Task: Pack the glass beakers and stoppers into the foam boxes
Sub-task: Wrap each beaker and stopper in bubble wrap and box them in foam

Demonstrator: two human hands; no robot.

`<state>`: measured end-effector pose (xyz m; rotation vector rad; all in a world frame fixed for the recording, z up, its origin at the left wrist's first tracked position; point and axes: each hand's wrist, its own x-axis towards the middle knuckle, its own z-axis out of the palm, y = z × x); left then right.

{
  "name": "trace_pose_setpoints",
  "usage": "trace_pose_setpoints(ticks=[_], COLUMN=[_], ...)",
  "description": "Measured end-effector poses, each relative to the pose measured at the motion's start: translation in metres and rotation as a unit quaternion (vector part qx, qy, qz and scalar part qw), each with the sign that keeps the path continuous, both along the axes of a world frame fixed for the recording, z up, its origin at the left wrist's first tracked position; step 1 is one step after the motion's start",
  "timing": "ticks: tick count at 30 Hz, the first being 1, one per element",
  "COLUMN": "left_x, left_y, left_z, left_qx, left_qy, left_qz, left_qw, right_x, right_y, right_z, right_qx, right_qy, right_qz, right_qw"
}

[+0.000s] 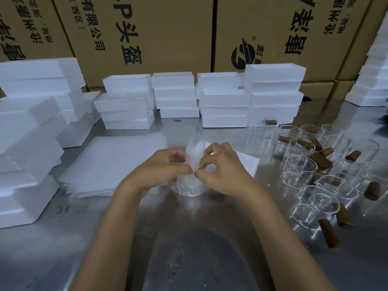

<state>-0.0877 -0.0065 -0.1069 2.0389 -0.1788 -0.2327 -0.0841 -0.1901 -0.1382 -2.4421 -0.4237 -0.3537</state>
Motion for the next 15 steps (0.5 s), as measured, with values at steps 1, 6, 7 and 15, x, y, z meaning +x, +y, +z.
trace_pose_setpoints(ticks=[1,6,7,15], left_x=[0.0,0.001,0.002,0.009], left_y=[0.0,-0.006,-0.008,-0.011], left_z=[0.001,-0.001,-0.003,-0.019], left_qx=[-0.025,-0.025,-0.008,0.145], left_qy=[-0.012,-0.08,-0.081,-0.07], left_qz=[0.004,0.003,-0.005,-0.025], left_qw=[1.0,0.996,0.997,0.987], right_x=[0.0,0.002,0.002,-0.003], right_y=[0.0,0.0,-0.001,-0.004], right_z=[-0.001,-0.003,-0.002,0.018], right_qx=[-0.006,-0.003,0.019,0.295], right_qy=[0.001,0.012,0.023,0.017], right_qz=[0.0,0.007,0.004,-0.019], right_qw=[1.0,1.0,1.0,0.955])
